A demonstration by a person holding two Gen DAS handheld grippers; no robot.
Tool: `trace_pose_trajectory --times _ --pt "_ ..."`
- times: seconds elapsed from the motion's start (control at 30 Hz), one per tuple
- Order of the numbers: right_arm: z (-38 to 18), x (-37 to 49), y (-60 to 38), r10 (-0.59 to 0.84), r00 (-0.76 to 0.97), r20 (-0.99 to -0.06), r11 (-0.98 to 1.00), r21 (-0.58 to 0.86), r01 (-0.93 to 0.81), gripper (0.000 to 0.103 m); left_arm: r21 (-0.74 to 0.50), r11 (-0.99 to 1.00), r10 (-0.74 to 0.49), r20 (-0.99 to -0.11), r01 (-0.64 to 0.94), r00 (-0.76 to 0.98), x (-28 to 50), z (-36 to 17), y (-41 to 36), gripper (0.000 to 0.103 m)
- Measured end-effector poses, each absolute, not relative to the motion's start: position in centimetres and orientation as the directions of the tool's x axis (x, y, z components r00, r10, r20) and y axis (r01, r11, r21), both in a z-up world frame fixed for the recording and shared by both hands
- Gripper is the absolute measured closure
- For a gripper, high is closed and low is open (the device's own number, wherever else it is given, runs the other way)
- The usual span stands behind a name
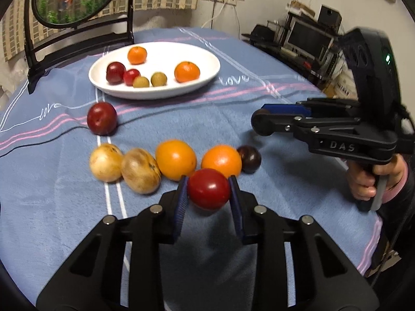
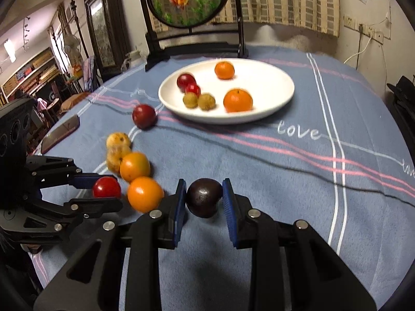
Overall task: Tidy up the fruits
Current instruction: 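Carry the purple plum and red tomato onto the white plate and open both tools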
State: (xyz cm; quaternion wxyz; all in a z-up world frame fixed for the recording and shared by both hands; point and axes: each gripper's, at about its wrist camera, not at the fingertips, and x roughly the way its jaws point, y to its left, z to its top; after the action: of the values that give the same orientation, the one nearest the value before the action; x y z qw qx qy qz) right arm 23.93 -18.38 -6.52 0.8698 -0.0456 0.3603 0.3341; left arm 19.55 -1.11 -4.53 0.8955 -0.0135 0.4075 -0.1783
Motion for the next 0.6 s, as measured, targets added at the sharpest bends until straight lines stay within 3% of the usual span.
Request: trace_pose_trajectory --times 0.17,0.3,0.6 --pt "-4.7 26.7 -18.1 0.565 0.568 -0.599 0.795 0.210 -0.569 0.074 -0.225 0.933 -0.356 -0.682 0.279 0.639 22.4 -1.2 0.6 0.071" --pt "-3.7 30.7 -16.8 0.536 0.650 -0.539 0.829 0.191 -0.526 0.075 -0.162 0.955 -0.290 -0.672 0.246 0.682 26.8 1.2 0.7 0.071" --pt "-5.9 39.5 -15.9 0.512 0.624 -0.590 0.857 0.307 -0.413 0.074 -0.098 0.983 -0.175 -0.756 0.154 0.630 38.5 -0.6 0.8 0.071"
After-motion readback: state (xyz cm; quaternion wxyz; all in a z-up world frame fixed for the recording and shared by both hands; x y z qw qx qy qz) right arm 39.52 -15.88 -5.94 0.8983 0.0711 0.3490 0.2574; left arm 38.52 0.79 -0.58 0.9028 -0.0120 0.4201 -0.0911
